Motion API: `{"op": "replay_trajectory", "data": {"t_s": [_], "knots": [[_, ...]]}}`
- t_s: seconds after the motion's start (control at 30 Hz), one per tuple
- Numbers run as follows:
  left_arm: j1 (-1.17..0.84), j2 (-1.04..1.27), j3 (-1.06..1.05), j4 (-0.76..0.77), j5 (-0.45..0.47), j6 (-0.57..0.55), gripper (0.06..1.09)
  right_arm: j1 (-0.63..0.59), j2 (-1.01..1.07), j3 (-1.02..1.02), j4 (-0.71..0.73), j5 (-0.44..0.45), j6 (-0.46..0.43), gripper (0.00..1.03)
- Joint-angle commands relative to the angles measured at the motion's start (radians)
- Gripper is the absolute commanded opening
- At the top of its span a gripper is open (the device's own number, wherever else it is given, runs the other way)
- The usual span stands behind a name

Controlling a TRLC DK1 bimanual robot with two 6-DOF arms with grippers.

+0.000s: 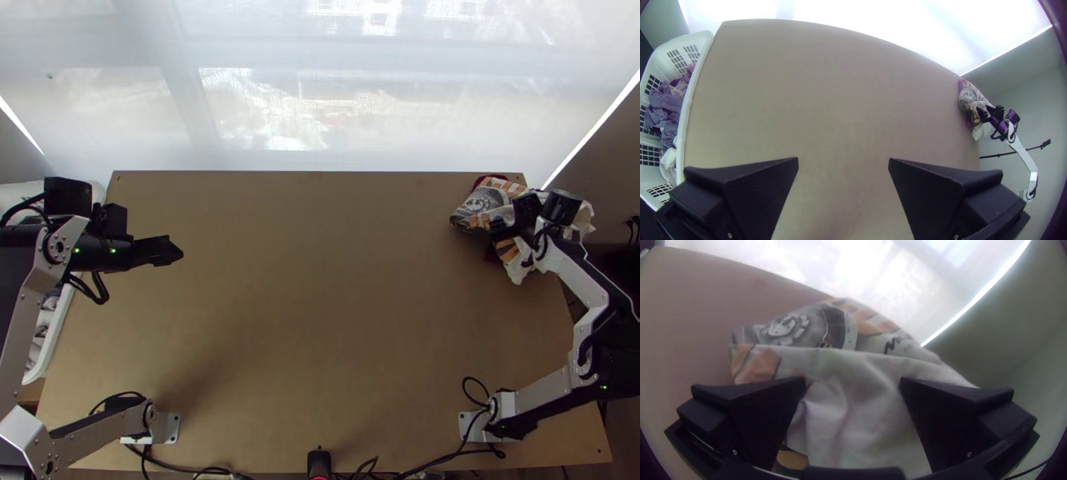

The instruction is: Fold the t-shirt

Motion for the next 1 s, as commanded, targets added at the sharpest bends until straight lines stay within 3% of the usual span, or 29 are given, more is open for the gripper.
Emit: {"op": "replay_trajectory", "data": {"t_s": [0.0,0.37,0.7,0.87,0.97], "knots": [[0.009,-0.096,-0.087,-0.006,-0.026,0.001,1.04,-0.031,0.095,-0.067,0.067,-0.001,-0.027,0.98],[0.010,-0.170,-0.139,-0.006,-0.031,0.008,1.04,-0.062,0.059,-0.070,0.064,-0.006,-0.057,0.98],[0.010,-0.231,-0.104,0.103,-0.037,0.008,1.04,0.027,-0.343,-0.029,0.021,-0.020,0.004,0.98],[0.038,-0.320,-0.159,0.238,-0.041,0.010,1.04,0.113,-0.577,-0.055,0.021,-0.021,0.153,0.98],[0.078,-0.383,-0.209,0.316,-0.044,0.019,1.04,0.234,-0.767,-0.156,0.020,-0.020,0.173,0.98]]}}
